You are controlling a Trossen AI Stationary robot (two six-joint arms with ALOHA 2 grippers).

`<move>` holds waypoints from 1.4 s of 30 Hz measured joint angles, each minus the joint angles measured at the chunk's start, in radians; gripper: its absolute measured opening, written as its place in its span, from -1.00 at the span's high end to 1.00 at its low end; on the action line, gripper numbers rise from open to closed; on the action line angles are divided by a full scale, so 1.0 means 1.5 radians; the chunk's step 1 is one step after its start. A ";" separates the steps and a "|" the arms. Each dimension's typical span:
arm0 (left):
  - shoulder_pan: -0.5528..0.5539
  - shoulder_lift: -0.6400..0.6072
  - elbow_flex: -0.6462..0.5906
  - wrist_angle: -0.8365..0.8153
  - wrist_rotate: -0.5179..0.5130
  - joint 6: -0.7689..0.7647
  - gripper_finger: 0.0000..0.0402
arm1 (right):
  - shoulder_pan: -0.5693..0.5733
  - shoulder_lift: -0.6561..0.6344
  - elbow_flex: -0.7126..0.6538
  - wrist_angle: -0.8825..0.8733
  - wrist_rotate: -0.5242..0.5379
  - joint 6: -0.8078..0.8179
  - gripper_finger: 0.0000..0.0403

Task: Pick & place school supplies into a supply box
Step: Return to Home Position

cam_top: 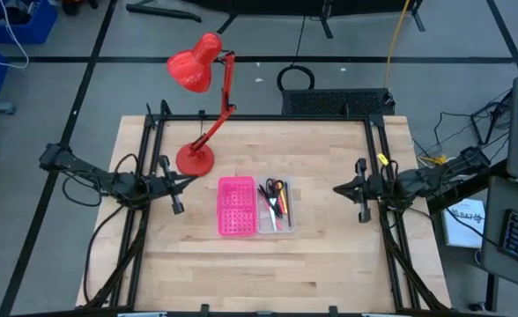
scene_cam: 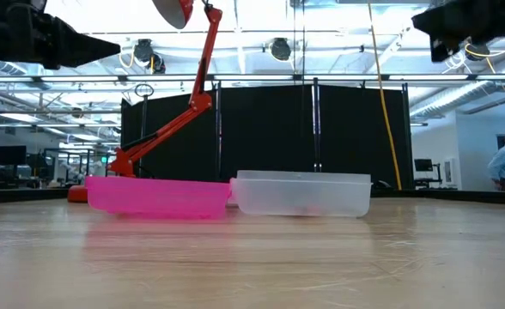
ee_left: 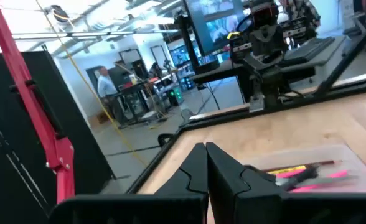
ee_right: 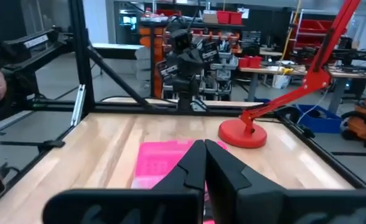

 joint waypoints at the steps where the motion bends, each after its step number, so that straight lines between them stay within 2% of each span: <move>1: 0.000 0.000 0.000 -0.004 -0.001 -0.003 0.99 | 0.000 -0.011 -0.014 0.000 -0.001 -0.001 1.00; 3: 0.000 0.000 0.000 -0.007 0.020 -0.014 0.99 | 0.000 -0.031 -0.038 0.005 -0.005 -0.007 1.00; 6: 0.004 0.001 0.000 -0.006 0.103 -0.018 0.99 | 0.000 -0.057 -0.080 0.016 -0.020 -0.030 1.00; 8: 0.011 0.000 0.000 -0.007 0.132 -0.022 0.99 | 0.000 -0.072 -0.108 0.050 -0.021 -0.044 1.00; 16: 0.023 0.001 0.000 -0.061 0.148 -0.092 0.99 | -0.002 -0.095 -0.190 0.105 -0.038 -0.038 1.00; 22: 0.012 0.001 -0.001 -0.066 0.172 -0.100 0.99 | -0.002 -0.096 -0.213 0.170 -0.039 -0.105 1.00; 26: 0.001 -0.005 -0.001 -0.057 0.174 -0.061 0.99 | -0.001 -0.117 -0.210 0.198 -0.039 -0.150 1.00; 33: 0.011 -0.106 -0.001 -0.085 0.205 0.013 1.00 | 0.000 -0.205 -0.195 0.111 -0.057 -0.161 1.00; 37: 0.036 -0.177 -0.005 -0.162 0.228 -0.025 1.00 | 0.000 -0.218 -0.195 0.063 -0.057 -0.125 1.00; 42: 0.057 -0.220 -0.040 -0.209 0.238 -0.092 1.00 | 0.000 -0.218 -0.212 0.037 -0.059 -0.075 1.00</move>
